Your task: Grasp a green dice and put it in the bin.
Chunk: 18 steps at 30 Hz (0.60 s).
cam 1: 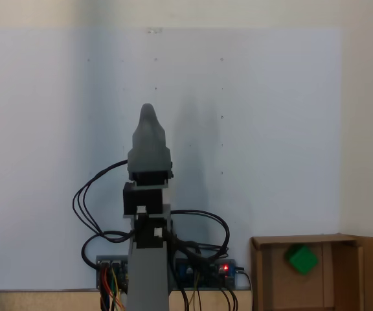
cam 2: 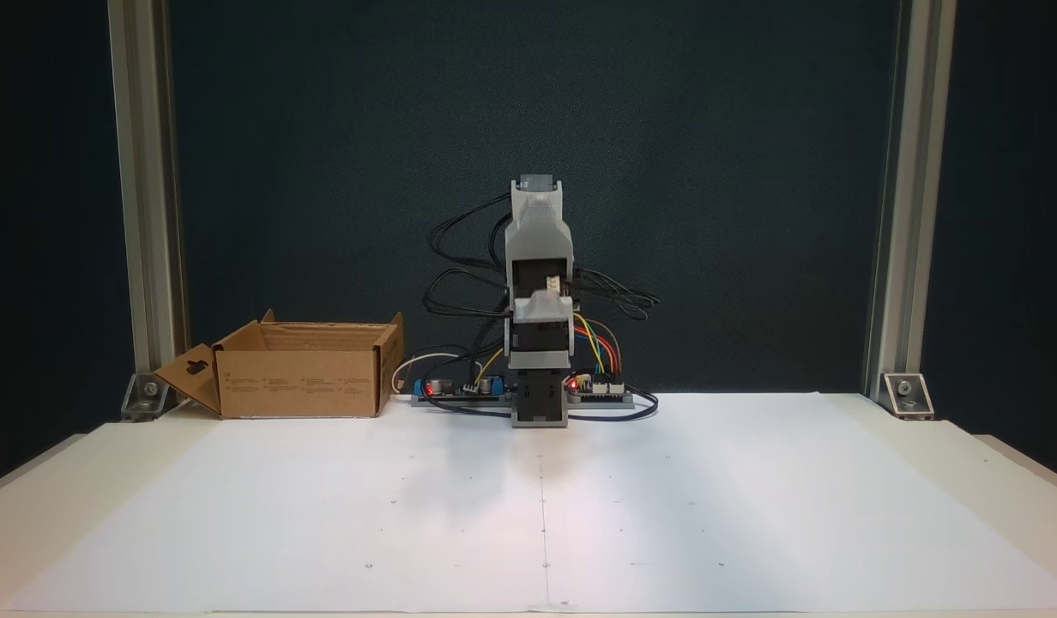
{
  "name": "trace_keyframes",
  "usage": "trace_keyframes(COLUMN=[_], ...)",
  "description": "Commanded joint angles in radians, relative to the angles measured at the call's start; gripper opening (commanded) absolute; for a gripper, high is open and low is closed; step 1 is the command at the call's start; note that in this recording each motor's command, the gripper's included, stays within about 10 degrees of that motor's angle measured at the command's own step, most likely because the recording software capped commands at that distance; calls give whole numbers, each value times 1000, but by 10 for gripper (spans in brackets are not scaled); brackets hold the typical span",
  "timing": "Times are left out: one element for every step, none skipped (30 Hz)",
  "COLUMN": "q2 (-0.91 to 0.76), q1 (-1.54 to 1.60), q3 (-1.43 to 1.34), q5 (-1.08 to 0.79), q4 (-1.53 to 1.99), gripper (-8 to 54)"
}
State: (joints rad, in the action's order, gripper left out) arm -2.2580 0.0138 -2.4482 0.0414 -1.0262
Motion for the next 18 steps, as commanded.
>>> trace_keyframes(q2=[-106, -106, -106, -107, -106, -107, -107, -107, -107, -106, -107, -106, -106, -106, -106, -106, -106, -106], q1=[0, -2, 0, 0, -2, -2, -2, -2, -2, -2, -2, -2, -2, 0, 0, 0, 0, 0], q3=[14, 9, 8, 6, 5, -2, -9, -20, -31, -48, -55, -58, -58, -58, -58, -58, -61, -63], q5=[-51, -52, -51, -51, -52, -51, -51, -51, -51, -51, -52, -51, -51, -51, -51, -51, -51, -52], q4=[-145, -181, -181, -181, -183, -184, -190, -209, -221, -233, -235, -235, -235, -235, -235, -235, -235, -235], gripper=[452, 452, 452, 452, 452, 452, 452, 452, 452, 452, 452, 452, 452, 452, 452, 452, 452, 452])
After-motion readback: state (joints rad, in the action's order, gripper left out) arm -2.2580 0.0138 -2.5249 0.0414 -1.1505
